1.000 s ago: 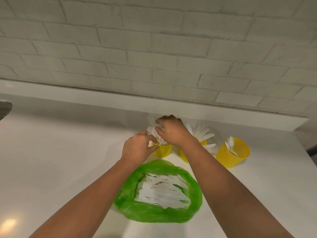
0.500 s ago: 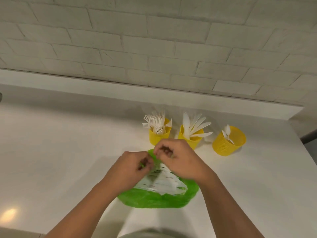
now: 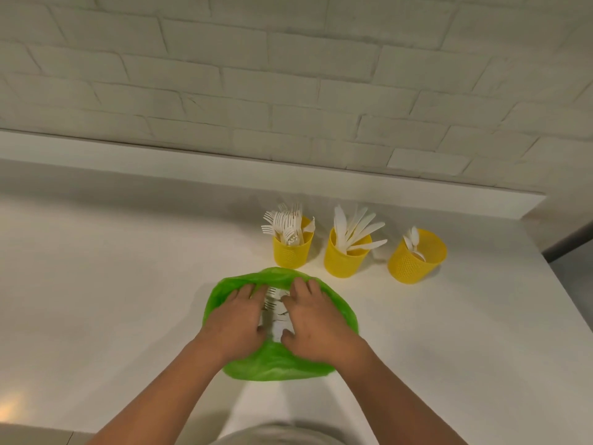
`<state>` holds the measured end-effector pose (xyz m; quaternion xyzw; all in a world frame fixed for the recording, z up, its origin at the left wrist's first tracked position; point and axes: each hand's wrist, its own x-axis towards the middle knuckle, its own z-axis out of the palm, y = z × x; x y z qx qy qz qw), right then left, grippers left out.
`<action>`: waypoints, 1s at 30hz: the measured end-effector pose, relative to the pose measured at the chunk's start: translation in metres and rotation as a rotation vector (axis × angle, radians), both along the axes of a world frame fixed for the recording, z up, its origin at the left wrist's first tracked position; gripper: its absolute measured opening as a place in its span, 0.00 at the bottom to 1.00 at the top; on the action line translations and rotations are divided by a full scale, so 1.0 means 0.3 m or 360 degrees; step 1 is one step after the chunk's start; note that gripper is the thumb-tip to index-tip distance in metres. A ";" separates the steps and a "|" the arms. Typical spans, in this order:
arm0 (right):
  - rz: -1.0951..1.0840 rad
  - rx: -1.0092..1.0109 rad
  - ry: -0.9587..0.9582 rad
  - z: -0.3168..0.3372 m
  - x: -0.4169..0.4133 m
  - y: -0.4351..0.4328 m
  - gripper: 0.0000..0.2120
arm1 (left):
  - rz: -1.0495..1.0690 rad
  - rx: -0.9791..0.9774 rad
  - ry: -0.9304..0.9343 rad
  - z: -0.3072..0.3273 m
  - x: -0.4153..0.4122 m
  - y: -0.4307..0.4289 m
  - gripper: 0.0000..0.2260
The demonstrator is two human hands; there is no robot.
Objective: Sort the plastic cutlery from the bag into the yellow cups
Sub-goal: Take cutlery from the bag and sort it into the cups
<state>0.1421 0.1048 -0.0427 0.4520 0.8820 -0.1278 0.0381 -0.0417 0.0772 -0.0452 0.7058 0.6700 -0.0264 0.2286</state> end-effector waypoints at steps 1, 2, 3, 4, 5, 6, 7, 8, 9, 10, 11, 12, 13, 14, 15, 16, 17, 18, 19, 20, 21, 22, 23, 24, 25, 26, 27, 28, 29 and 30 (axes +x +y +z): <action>0.0027 -0.0049 -0.0054 -0.006 -0.006 -0.002 0.27 | -0.0026 -0.0065 0.0000 0.003 -0.009 0.002 0.40; 0.0041 -0.0115 -0.0122 -0.014 -0.011 -0.004 0.31 | -0.0051 -0.0139 0.0009 0.004 -0.018 0.001 0.43; 0.0043 -0.0171 -0.0178 -0.021 -0.013 -0.004 0.35 | -0.0072 -0.0205 0.0022 0.003 -0.026 0.000 0.46; 0.0038 -0.0195 -0.0200 -0.025 -0.013 -0.002 0.38 | -0.0089 -0.0249 0.0034 0.003 -0.031 -0.002 0.47; 0.0038 -0.0193 -0.0190 -0.025 -0.013 0.002 0.39 | -0.0101 -0.0265 0.0042 0.001 -0.035 -0.003 0.47; 0.0052 -0.0181 -0.0165 -0.022 -0.015 0.005 0.39 | -0.0105 -0.0258 0.0036 -0.002 -0.039 -0.003 0.47; 0.0081 -0.0173 -0.0141 -0.019 -0.015 0.009 0.37 | -0.0097 -0.0237 0.0005 -0.005 -0.043 -0.002 0.46; 0.0116 -0.0170 -0.0118 -0.019 -0.015 0.014 0.35 | -0.0082 -0.0211 -0.0054 -0.008 -0.047 0.000 0.44; 0.0141 -0.0176 -0.0099 -0.020 -0.012 0.018 0.33 | -0.0061 -0.0187 -0.0130 -0.011 -0.052 0.003 0.41; 0.0146 -0.0189 -0.0089 -0.022 -0.008 0.021 0.31 | -0.0041 -0.0175 -0.0199 -0.015 -0.058 0.006 0.37; 0.0136 -0.0204 -0.0090 -0.024 -0.004 0.024 0.30 | -0.0031 -0.0169 -0.0238 -0.016 -0.062 0.009 0.33; 0.0124 -0.0214 -0.0102 -0.027 0.000 0.026 0.30 | -0.0032 -0.0161 -0.0249 -0.017 -0.067 0.012 0.30; 0.0120 -0.0218 -0.0128 -0.027 0.001 0.028 0.30 | -0.0038 -0.0154 -0.0252 -0.018 -0.071 0.015 0.27; 0.0128 -0.0216 -0.0159 -0.023 0.000 0.030 0.28 | -0.0042 -0.0148 -0.0268 -0.018 -0.074 0.017 0.24; 0.0138 -0.0220 -0.0186 -0.018 -0.004 0.032 0.27 | -0.0042 -0.0144 -0.0290 -0.018 -0.076 0.019 0.23; 0.0144 -0.0235 -0.0204 -0.014 -0.009 0.036 0.25 | -0.0042 -0.0140 -0.0307 -0.021 -0.078 0.020 0.22; 0.0139 -0.0268 -0.0216 -0.011 -0.014 0.040 0.24 | -0.0041 -0.0135 -0.0317 -0.022 -0.080 0.021 0.21; 0.0127 -0.0310 -0.0227 -0.008 -0.021 0.043 0.25 | -0.0037 -0.0131 -0.0326 -0.025 -0.083 0.021 0.20; 0.0118 -0.0349 -0.0242 -0.008 -0.027 0.045 0.26 | -0.0031 -0.0126 -0.0335 -0.027 -0.084 0.021 0.19; 0.0117 -0.0371 -0.0263 -0.010 -0.033 0.046 0.28 | -0.0026 -0.0118 -0.0350 -0.030 -0.086 0.020 0.18; 0.0124 -0.0377 -0.0286 -0.011 -0.039 0.046 0.30 | -0.0021 -0.0115 -0.0361 -0.033 -0.086 0.020 0.18; 0.0137 -0.0369 -0.0302 -0.011 -0.044 0.045 0.33 | -0.0012 -0.0118 -0.0375 -0.036 -0.087 0.021 0.20; 0.0143 -0.0366 -0.0300 -0.014 -0.047 0.045 0.35 | 0.0006 -0.0129 -0.0389 -0.038 -0.088 0.021 0.24; 0.0137 -0.0375 -0.0281 -0.017 -0.048 0.046 0.37 | 0.0026 -0.0138 -0.0407 -0.039 -0.088 0.021 0.28; 0.0118 -0.0397 -0.0246 -0.021 -0.046 0.050 0.38 | 0.0044 -0.0144 -0.0421 -0.038 -0.089 0.020 0.31; 0.0090 -0.0426 -0.0203 -0.025 -0.041 0.055 0.38 | 0.0055 -0.0145 -0.0437 -0.038 -0.088 0.019 0.33; 0.0064 -0.0448 -0.0164 -0.028 -0.035 0.060 0.38 | 0.0065 -0.0141 -0.0452 -0.036 -0.086 0.017 0.33; 0.0039 -0.0461 -0.0135 -0.032 -0.030 0.064 0.37 | 0.0077 -0.0139 -0.0471 -0.035 -0.085 0.016 0.33; 0.0020 -0.0467 -0.0117 -0.036 -0.026 0.067 0.36 | 0.0084 -0.0140 -0.0490 -0.032 -0.083 0.014 0.32; 0.0006 -0.0469 -0.0104 -0.038 -0.024 0.067 0.36 | 0.0086 -0.0142 -0.0502 -0.032 -0.081 0.012 0.30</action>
